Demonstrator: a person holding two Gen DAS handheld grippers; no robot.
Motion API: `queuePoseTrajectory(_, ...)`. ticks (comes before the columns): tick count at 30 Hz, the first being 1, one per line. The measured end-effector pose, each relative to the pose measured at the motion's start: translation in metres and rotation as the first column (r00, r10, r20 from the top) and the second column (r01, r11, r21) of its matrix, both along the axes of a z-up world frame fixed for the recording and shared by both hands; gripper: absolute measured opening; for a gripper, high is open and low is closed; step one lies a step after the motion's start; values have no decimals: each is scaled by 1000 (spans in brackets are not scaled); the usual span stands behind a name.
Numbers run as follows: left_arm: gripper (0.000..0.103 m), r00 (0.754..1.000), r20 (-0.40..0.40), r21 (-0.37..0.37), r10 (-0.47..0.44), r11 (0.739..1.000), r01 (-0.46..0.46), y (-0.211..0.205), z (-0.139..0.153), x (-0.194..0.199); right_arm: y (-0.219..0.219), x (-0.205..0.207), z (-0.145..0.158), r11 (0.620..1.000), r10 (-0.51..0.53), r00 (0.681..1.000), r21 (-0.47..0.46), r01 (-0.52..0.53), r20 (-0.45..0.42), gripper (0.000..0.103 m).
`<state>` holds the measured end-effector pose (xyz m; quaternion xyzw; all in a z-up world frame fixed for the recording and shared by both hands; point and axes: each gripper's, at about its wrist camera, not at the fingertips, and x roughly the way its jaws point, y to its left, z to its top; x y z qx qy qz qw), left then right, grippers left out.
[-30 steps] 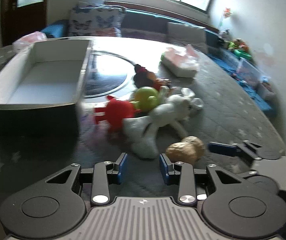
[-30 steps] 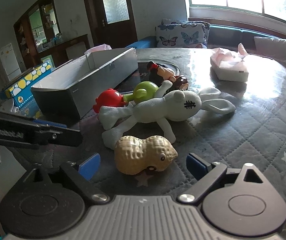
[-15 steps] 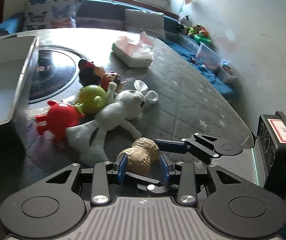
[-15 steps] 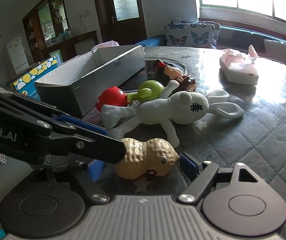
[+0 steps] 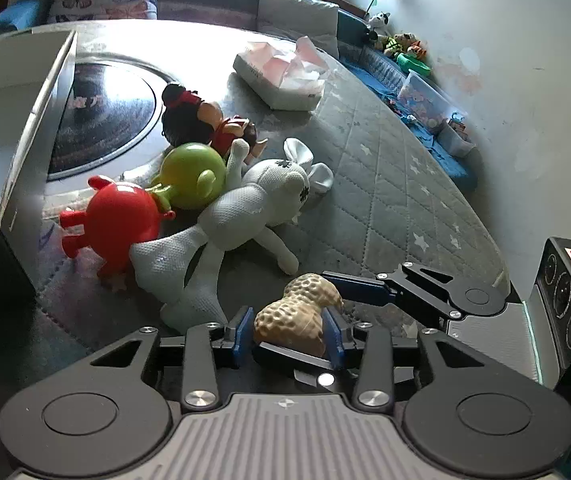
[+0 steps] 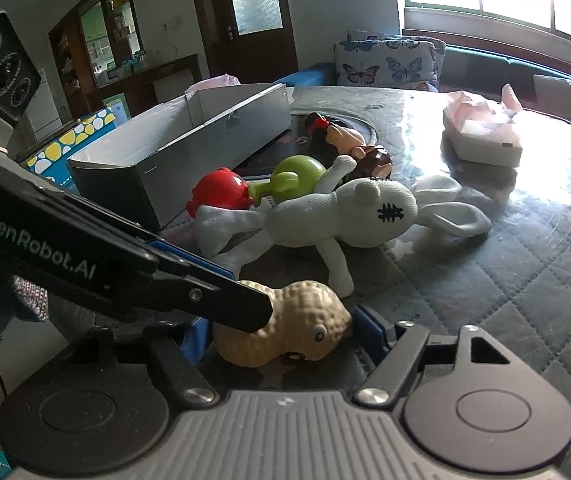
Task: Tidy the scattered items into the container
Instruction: 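Reach the left gripper to the tan peanut toy and close on it, then carry the peanut toy with the left gripper over the white box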
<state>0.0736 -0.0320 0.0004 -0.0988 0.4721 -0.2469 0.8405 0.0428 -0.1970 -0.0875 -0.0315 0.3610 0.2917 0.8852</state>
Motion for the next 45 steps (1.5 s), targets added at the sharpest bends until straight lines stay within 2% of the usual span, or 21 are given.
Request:
queuePoseTrajectory(7,44,999,-44,-37,5,999,-7,4,-4,7,2,-1,2,1000,7,1000,-18,-6,7,75)
queuePoseTrajectory(11,44,1000,-8,-43,15,999,-16,11,6,2,8,-2,9,999,27,999,-37,-26,32,75)
queuePoseTrajectory(16,44,994,65,-65,82,995,-78,34,31,-1,24,4,30,996,80,992,-44,-76,102,75)
queuePoseTrajectory(22,44,964,177,-75,197,980,-187,79,64,1,63,24,63,982,186,960,-53,-179,210,75)
queuePoseTrajectory(28,44,924,208,-91,322,947,-310,132,76,23,124,62,81,953,302,918,-76,-292,258,75)
queuePoseTrajectory(33,44,893,184,-101,411,911,-399,173,72,44,173,90,85,915,403,880,-118,-385,251,75)
queuePoseTrajectory(36,44,880,147,-102,452,892,-441,194,60,56,199,106,78,890,455,868,-130,-437,199,75)
queuePoseTrajectory(40,44,873,78,-103,481,875,-473,212,38,73,223,129,61,864,499,859,-145,-483,111,75)
queuePoseTrajectory(45,44,872,39,-79,487,872,-484,217,24,89,240,157,40,840,527,850,-168,-516,20,75)
